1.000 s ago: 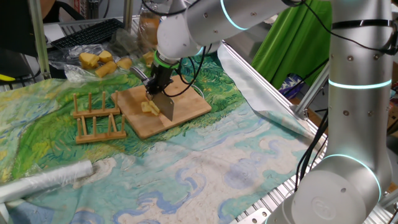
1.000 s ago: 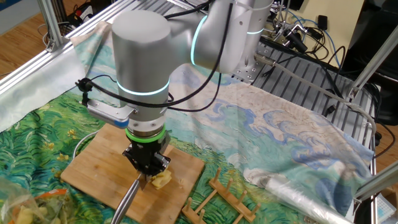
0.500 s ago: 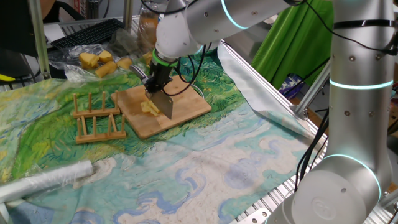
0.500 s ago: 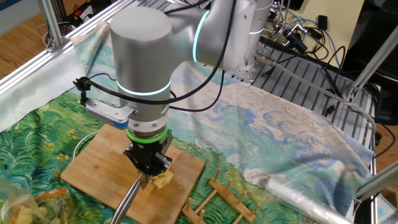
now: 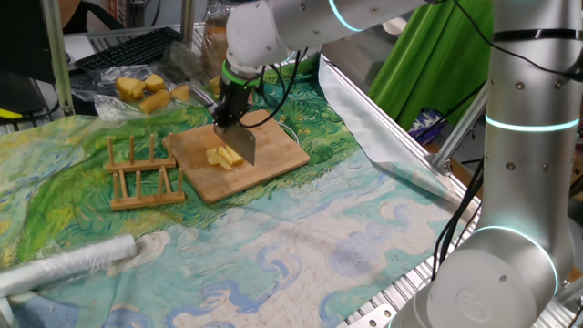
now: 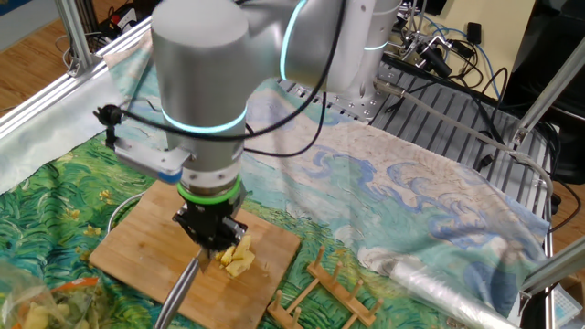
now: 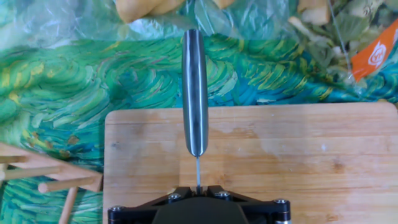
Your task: Chop the potatoes
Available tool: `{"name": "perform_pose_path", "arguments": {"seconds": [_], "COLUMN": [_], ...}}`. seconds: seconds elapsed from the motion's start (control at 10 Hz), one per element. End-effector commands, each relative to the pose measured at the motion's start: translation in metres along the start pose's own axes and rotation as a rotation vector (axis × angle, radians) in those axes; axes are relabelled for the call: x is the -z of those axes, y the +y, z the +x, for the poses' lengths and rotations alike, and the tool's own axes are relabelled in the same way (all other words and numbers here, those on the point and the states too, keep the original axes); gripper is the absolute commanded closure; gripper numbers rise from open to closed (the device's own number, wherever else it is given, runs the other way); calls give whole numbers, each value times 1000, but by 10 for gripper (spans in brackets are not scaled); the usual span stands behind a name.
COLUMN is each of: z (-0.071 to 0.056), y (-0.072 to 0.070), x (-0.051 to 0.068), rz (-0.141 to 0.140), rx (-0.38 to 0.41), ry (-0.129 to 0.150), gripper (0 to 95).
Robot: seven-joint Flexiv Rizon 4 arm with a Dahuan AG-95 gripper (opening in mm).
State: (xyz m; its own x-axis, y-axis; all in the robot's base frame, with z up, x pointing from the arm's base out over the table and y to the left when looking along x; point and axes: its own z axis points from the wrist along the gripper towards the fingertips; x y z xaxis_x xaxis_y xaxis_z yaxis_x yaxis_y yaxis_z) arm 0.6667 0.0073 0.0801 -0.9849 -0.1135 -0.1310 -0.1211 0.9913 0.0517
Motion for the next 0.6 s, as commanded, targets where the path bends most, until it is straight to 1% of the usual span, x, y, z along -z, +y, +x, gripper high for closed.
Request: {"name": "perform_pose_path", "arguments": {"seconds": [0.1,0.3,0.6], "z": [0,2,4], "y": [-4,-9,-8], "x": [1,0,-1], "rz": [5,2,2], "rx": [-2,-16,-45], "ry": [-3,-2,-8], "gripper": [950,950,950]}}
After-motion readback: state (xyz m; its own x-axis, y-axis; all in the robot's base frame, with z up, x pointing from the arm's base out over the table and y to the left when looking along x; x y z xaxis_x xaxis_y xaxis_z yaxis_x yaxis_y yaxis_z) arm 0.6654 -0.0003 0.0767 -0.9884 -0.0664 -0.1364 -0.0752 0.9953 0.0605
